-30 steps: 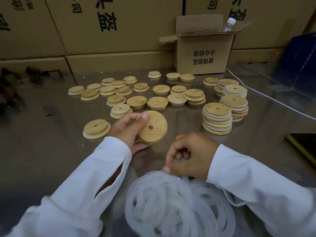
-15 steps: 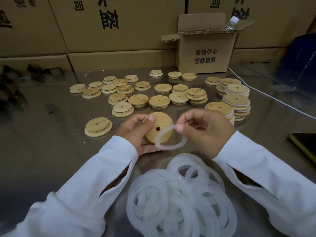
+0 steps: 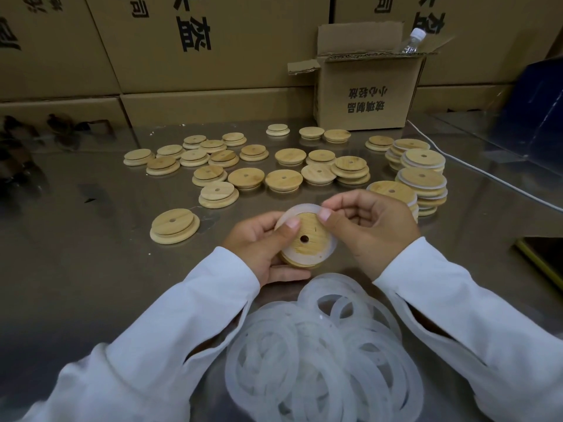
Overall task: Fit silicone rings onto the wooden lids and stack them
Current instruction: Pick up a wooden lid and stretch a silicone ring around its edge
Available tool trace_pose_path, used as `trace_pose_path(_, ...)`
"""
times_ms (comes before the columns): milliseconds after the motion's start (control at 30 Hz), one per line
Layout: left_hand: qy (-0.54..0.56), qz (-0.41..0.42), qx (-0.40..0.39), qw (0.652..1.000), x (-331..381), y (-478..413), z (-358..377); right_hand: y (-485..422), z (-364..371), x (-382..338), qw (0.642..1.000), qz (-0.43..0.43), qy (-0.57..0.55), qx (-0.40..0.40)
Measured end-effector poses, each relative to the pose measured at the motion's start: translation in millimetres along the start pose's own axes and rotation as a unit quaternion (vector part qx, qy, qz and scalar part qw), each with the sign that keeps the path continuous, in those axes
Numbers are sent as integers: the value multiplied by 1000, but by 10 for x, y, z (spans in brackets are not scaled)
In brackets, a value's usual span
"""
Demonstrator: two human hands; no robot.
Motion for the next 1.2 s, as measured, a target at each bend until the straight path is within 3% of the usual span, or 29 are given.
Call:
trace_pose_path(367,2,14,1,1000,-3,-10,-2,2,5,37,1000,19,16,2)
trace_pose_path(700,-55,75,36,995,29,-11,-20,-36,-9,92,997,70,10,12)
trace_pose_path(967,-57,141,67,986,81,-2,-48,-33,-7,21,1000,21,19,-3)
trace_pose_path(1200,-28,132,59,989,71,-11,-61,-14,-23,-17,1000,11,-17,-4)
Point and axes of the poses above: each hand's wrist, its own y-axis away from the middle knuckle, its own z-axis out of the palm, x = y × z, the point moved 4 cm from there along -y, towards the middle knuckle, and after that the axes turned 4 degrees about x, right-handed, at the moved point
